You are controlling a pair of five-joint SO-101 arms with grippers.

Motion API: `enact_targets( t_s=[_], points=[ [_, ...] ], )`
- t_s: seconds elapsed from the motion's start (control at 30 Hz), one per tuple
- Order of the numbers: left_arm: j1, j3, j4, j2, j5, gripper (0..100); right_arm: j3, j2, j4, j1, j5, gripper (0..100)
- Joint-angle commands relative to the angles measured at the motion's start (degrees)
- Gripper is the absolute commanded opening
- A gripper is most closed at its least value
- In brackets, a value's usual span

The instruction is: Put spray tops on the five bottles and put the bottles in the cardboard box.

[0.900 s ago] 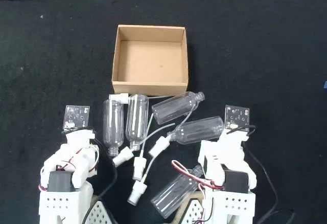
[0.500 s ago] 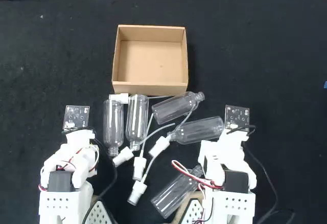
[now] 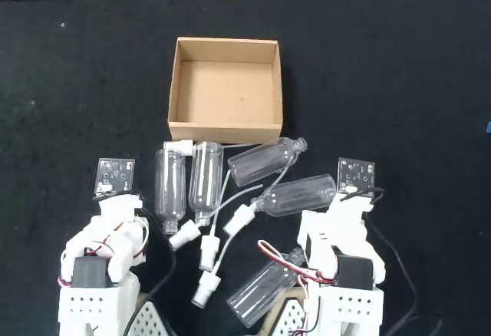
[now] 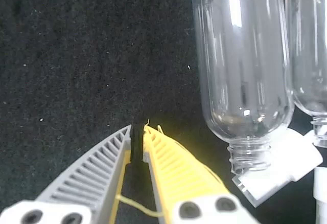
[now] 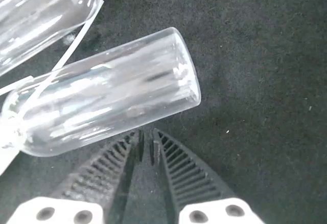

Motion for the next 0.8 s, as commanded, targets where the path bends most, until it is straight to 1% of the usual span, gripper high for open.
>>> enact_targets(
  t_s=[0.0,0.6,0.77],
  points=[
    [0.7,1.2,0.1,-0.4,-0.2,3,-0.2,-5.6,0.4,-0.8,0.6,1.1],
    [1.1,1.2,0.1,-0.4,-0.2,3,-0.2,-5.6,-0.4,-0.9,0.6,1.1],
    [1.2,1.2,0.0,-0.4,-0.3,3,-0.2,-5.6,-6.5,-0.4,0.6,1.2]
  ],
)
